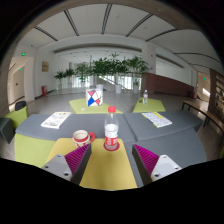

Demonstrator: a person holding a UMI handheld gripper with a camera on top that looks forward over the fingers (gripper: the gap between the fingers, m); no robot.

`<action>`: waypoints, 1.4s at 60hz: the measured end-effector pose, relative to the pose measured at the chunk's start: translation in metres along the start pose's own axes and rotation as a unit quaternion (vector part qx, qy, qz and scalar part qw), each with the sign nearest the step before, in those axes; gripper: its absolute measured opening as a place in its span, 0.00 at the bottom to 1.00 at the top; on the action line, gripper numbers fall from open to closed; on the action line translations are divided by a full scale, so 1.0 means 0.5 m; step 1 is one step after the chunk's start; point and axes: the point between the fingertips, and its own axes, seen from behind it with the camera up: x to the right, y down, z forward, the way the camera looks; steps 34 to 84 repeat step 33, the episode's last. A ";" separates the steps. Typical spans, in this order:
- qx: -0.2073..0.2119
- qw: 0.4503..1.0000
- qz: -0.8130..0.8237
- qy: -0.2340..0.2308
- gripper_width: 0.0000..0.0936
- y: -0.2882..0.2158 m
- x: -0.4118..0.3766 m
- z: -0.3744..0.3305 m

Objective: Pour water

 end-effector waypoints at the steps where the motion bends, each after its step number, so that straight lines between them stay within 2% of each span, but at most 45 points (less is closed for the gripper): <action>1: 0.000 1.000 0.000 0.001 0.91 -0.002 0.008 -0.001; 9: -0.002 1.000 0.015 0.005 0.91 0.003 0.004 -0.087; 23: 0.009 1.000 -0.006 0.009 0.91 0.000 0.008 -0.128; 84: 0.015 1.000 -0.011 0.011 0.91 0.002 0.006 -0.128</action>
